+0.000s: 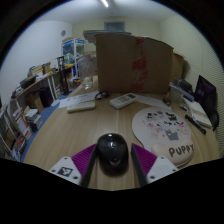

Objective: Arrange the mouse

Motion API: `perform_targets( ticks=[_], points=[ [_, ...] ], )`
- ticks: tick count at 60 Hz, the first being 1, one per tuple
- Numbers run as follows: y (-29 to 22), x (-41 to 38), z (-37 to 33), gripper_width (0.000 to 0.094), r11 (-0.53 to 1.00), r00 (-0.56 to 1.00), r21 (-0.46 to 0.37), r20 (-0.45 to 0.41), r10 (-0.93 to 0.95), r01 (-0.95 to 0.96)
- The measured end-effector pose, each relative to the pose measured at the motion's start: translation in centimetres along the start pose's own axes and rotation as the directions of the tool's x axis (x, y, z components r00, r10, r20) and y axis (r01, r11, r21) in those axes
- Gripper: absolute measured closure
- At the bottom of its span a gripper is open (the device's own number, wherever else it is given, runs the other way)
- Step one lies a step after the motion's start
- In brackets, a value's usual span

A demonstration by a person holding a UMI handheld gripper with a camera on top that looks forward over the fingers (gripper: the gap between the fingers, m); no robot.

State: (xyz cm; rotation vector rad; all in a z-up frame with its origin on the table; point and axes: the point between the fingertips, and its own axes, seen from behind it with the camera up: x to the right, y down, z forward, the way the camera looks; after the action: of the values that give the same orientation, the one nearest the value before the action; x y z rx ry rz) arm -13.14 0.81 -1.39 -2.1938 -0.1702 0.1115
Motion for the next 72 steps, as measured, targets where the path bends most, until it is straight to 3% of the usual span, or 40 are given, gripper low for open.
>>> perform_targets(
  ticks=[3,11,13,17,21,28,34,40,51,55,56,59,60,61,67,72],
  points=[
    [-0.3,0.4,0.5,0.038,1.0,1.0,0.0,-0.019,0.015,-0.015],
    [0.0,0.6,0.5,0.0471,0.998,0.997,-0.038,-0.067,0.042,-0.045],
    [0.0,0.5,0.4,0.0534,0.998,0.997,-0.05,-0.063,0.046,-0.049],
    [-1.0,-0.8,-0.4,0.0557,0.997,0.998,-0.052,-0.014,0.063,-0.064],
    [-4.8,-1.4,-2.3,0.0562,0.999,1.0,0.046,0.017,-0.023,0.022],
    [-14.8,2.0,-6.5,0.0563,0.965,0.997,0.252,-0.04,-0.059,0.068],
    [-19.7,8.3,-6.8,0.0566,0.948,0.996,0.317,-0.091,-0.004,0.032],
    [-18.1,15.1,-3.9,0.0564,0.966,0.987,0.257,-0.156,0.028,0.013],
    [-6.9,18.4,3.0,0.0563,0.998,0.987,0.029,-0.153,0.054,-0.05],
    [-3.7,18.8,4.4,0.0548,0.999,0.988,-0.027,-0.147,0.042,-0.046],
    [-4.2,18.8,4.6,0.0538,0.999,0.988,0.009,-0.143,0.051,-0.05],
    [-4.2,18.7,4.7,0.0495,0.999,0.99,0.01,-0.135,0.041,-0.04],
    [-4.3,18.7,4.7,0.0418,0.999,0.99,0.012,-0.133,0.037,-0.036],
    [-4.2,18.8,4.7,0.0448,0.999,0.991,0.003,-0.131,0.033,-0.033],
    [-4.1,19.1,4.6,0.0368,0.996,0.989,-0.037,-0.128,0.071,-0.077],
    [-3.8,19.1,2.8,0.0079,0.989,0.984,-0.056,-0.125,0.127,-0.134]
  ],
)
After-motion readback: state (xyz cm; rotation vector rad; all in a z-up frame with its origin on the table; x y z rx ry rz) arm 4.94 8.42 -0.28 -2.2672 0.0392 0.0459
